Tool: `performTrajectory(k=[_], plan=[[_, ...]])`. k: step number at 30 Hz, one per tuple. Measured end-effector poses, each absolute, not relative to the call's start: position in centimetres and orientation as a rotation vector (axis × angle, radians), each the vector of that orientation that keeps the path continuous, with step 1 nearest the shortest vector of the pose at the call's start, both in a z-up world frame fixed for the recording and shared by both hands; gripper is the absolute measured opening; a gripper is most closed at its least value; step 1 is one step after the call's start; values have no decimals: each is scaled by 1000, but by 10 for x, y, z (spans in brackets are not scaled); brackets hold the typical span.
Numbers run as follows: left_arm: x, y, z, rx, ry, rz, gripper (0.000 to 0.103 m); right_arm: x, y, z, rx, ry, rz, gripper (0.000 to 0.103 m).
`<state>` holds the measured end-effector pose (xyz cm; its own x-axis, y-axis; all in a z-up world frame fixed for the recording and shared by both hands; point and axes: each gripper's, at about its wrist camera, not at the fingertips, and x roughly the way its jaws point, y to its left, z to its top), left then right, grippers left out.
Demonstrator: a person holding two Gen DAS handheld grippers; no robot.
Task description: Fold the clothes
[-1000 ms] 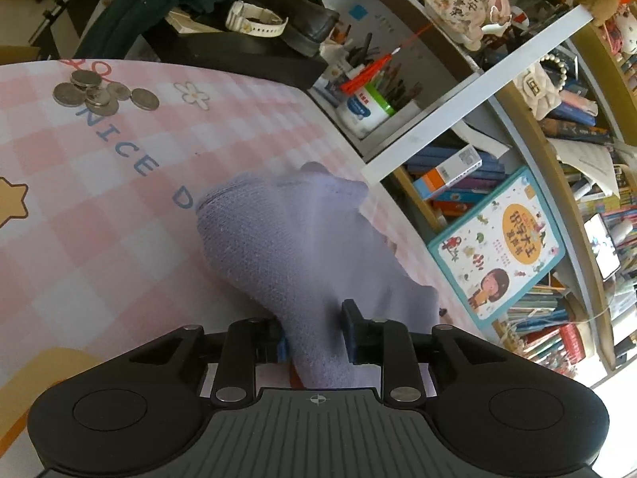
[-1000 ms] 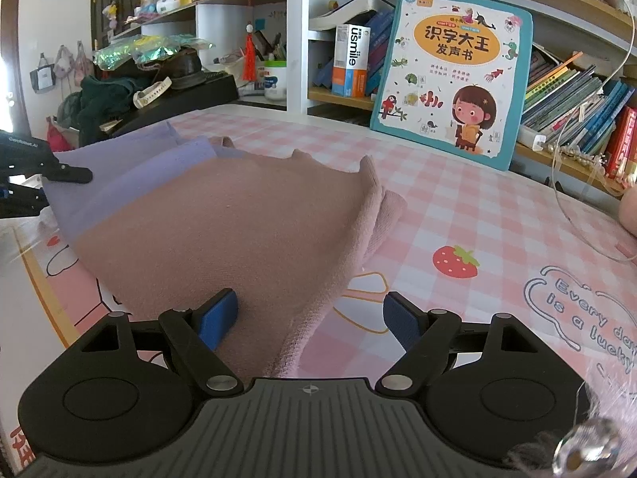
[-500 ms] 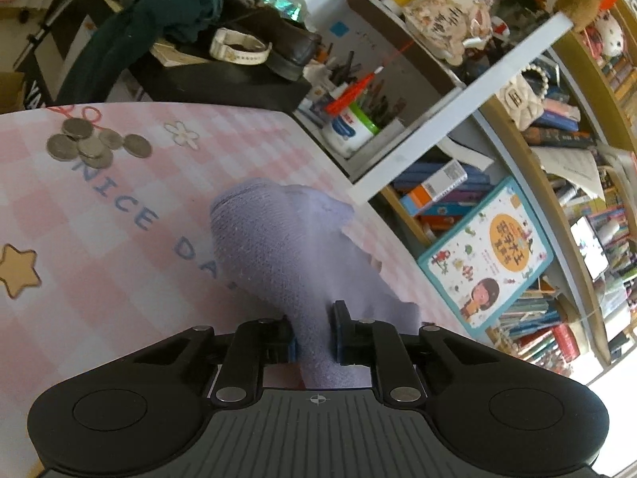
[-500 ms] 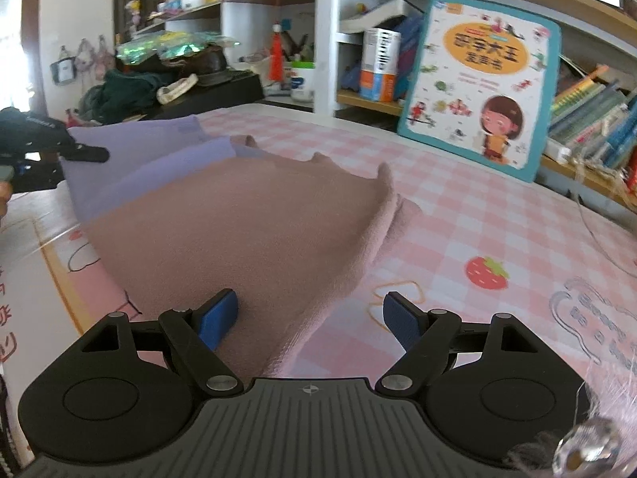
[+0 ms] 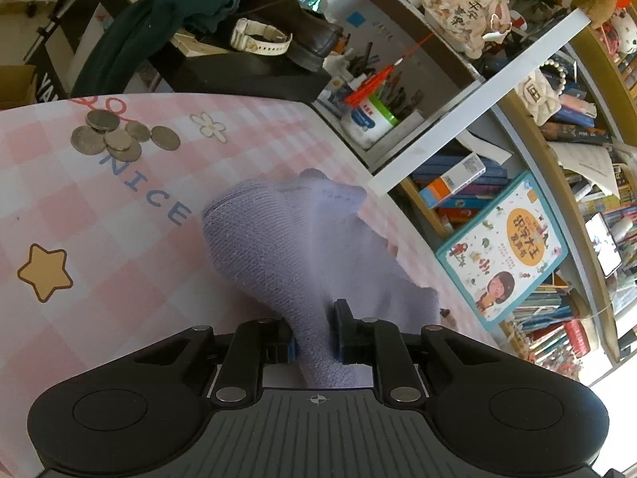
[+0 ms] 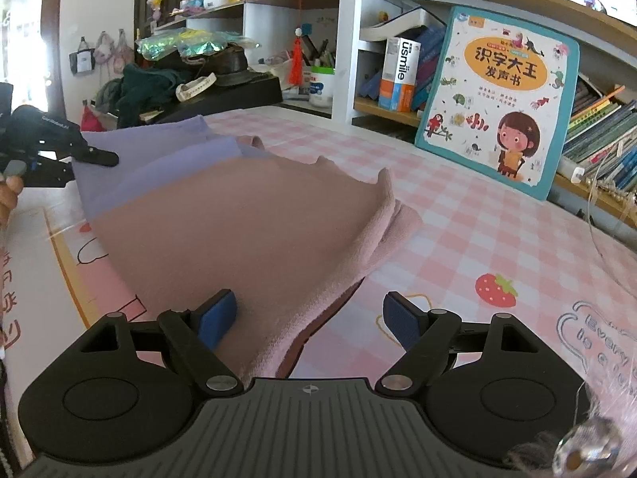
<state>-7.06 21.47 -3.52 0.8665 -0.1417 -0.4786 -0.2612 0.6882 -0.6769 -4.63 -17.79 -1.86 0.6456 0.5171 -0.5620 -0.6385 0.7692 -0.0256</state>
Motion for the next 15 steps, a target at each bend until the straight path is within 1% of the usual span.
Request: performTrajectory(k=[7,11,15], plan=[[-72,205,-26,-771,515,98,15,-39,-184,-21,-166,618,686,80],[-75,189,-3,-681,458,89,15,-39,-185,-22,-156,625,685,81],[-77,159,27,-505,382,60,15,-39,-185,-22,-154,627,683,82]])
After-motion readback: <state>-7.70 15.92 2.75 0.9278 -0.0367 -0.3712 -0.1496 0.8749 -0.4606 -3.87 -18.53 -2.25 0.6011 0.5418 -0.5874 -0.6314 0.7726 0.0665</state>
